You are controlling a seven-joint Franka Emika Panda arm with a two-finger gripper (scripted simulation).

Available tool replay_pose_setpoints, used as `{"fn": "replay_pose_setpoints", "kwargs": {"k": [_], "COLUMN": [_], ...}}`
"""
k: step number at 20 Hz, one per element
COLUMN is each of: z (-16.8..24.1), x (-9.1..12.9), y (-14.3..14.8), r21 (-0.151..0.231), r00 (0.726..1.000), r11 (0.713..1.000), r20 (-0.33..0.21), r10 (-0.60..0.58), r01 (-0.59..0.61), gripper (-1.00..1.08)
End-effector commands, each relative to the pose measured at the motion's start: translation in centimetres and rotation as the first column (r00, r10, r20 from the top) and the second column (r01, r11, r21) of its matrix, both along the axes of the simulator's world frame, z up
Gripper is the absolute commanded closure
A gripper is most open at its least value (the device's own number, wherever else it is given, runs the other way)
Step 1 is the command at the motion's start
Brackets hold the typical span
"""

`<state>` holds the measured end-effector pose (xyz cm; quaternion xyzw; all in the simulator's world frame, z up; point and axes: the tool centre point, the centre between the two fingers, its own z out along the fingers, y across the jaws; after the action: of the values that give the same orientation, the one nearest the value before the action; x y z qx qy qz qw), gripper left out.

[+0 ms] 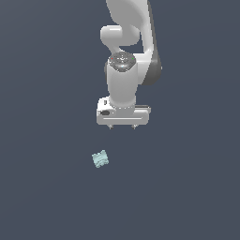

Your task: Pick up the object and move it to a goal position.

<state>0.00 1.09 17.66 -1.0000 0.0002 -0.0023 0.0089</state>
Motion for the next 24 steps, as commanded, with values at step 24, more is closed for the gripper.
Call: {"fn": "replay_pose_setpoints", "kwargs": {"k": [24], "z": [0.3], "x": [2.4], "y": [0.5], "r21": [-0.008], "r00": [0.992], "r11": [0.993], "r20": [0.025], "r10": [0.12], "r01": [-0.12], "gripper": [-0.92]}}
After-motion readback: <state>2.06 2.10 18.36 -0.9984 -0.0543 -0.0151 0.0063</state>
